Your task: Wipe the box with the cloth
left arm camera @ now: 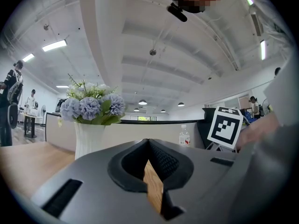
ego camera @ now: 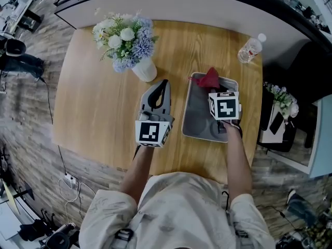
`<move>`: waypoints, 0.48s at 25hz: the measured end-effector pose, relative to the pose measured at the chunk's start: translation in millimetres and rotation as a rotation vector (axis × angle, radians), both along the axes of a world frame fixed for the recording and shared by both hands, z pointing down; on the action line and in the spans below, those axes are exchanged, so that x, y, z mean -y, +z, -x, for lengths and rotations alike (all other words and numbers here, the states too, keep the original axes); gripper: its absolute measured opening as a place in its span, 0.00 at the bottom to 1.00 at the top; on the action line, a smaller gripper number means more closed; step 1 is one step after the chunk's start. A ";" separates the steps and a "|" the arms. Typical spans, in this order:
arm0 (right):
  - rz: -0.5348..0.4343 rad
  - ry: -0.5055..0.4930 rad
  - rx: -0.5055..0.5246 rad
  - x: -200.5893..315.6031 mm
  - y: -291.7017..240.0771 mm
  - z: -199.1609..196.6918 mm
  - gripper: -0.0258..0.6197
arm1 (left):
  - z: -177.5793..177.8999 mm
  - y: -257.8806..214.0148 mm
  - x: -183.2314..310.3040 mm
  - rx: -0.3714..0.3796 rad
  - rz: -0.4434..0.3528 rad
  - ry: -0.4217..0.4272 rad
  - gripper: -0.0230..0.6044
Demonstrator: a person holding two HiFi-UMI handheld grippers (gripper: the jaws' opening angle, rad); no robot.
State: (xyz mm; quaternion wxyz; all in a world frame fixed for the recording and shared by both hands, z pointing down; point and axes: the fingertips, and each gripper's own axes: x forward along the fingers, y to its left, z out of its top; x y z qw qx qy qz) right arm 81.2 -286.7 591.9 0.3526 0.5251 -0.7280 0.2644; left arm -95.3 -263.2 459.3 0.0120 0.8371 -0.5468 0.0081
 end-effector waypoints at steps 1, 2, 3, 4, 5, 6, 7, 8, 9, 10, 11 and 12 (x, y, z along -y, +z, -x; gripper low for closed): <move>0.001 0.007 -0.002 -0.5 0.0 -4.3 0.14 | -0.7 0.0 -0.2 0.000 -0.001 0.002 0.05; 0.002 0.015 -0.005 -1.3 0.2 -8.6 0.14 | -1.1 0.2 -0.3 0.001 0.000 0.003 0.05; 0.004 0.022 -0.008 -2.1 0.4 -13.0 0.14 | -1.5 0.4 -0.4 0.001 0.002 0.005 0.05; 0.005 0.029 -0.013 -2.8 0.6 -17.6 0.14 | -2.1 0.6 -0.5 0.001 0.003 0.006 0.05; 0.006 0.037 -0.017 -3.5 0.7 -22.2 0.14 | -2.8 0.8 -0.7 0.001 0.004 0.009 0.05; 0.007 0.046 -0.020 -4.1 0.8 -26.5 0.14 | -3.5 1.1 -1.0 0.001 0.005 0.011 0.05; 0.007 0.054 -0.023 -4.7 0.8 -30.2 0.14 | -4.0 1.4 -1.1 0.002 0.005 0.014 0.05; 0.006 0.062 -0.026 -5.3 0.8 -33.5 0.14 | -4.3 1.6 -1.3 0.004 0.006 0.017 0.05; 0.005 0.068 -0.029 -6.0 0.7 -36.4 0.14 | -4.8 1.7 -1.4 0.004 0.007 0.019 0.05; 0.004 0.071 -0.033 -6.6 0.7 -39.1 0.14 | -5.3 1.6 -1.5 0.004 0.007 0.020 0.05; 0.004 0.074 -0.038 -7.0 0.8 -41.8 0.14 | -5.7 1.4 -1.7 0.004 0.006 0.022 0.05; 0.005 0.077 -0.043 -7.6 1.0 -44.6 0.14 | -6.1 1.2 -1.8 0.004 0.006 0.023 0.05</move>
